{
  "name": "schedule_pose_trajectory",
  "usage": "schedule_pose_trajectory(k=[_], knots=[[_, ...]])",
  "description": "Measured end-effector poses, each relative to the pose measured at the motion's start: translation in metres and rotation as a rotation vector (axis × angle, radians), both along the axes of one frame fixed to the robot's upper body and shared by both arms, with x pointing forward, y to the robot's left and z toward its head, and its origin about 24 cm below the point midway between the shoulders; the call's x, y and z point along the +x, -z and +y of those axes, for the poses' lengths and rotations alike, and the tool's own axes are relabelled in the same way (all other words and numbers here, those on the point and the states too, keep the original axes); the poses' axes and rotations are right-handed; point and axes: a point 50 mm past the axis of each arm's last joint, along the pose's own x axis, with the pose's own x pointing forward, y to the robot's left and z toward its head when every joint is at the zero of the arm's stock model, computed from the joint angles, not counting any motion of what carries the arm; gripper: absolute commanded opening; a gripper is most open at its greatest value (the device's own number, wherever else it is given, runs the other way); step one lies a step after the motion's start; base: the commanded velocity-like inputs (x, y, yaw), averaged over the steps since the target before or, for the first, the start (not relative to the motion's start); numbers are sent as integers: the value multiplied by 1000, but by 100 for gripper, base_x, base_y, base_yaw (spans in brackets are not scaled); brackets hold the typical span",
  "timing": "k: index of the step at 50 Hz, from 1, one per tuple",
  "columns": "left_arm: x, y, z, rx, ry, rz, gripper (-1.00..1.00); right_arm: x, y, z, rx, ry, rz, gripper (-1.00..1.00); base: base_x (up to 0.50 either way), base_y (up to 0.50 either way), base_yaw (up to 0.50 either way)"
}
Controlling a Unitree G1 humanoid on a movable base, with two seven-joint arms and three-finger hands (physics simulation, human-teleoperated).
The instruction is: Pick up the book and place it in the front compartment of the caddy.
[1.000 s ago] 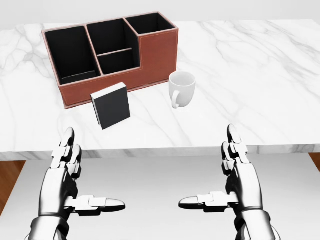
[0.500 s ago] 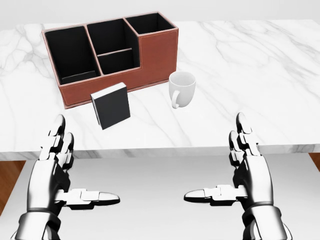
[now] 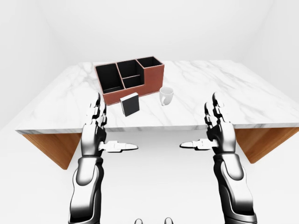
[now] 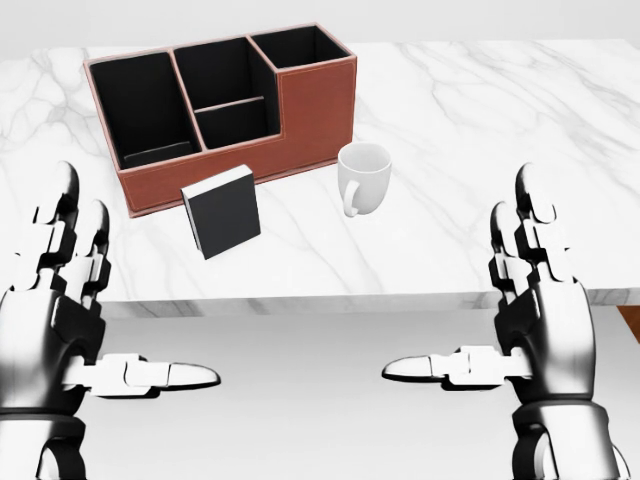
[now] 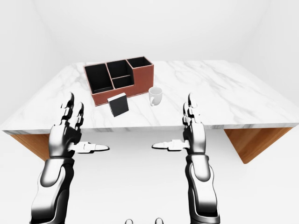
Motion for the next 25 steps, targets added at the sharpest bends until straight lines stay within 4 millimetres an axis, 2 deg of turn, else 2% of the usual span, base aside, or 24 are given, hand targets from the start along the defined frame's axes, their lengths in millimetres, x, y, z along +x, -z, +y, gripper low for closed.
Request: schedule_pose_trajectory(k=[13, 25], knots=[[-6, -18, 1, 11, -1, -83, 100, -9, -25, -2, -11, 6, -114, 100, 0, 0, 0], [-10, -28, 1, 22, -2, -127, 100, -16, -38, -3, -8, 4, -177, 100, 0, 48, 0]])
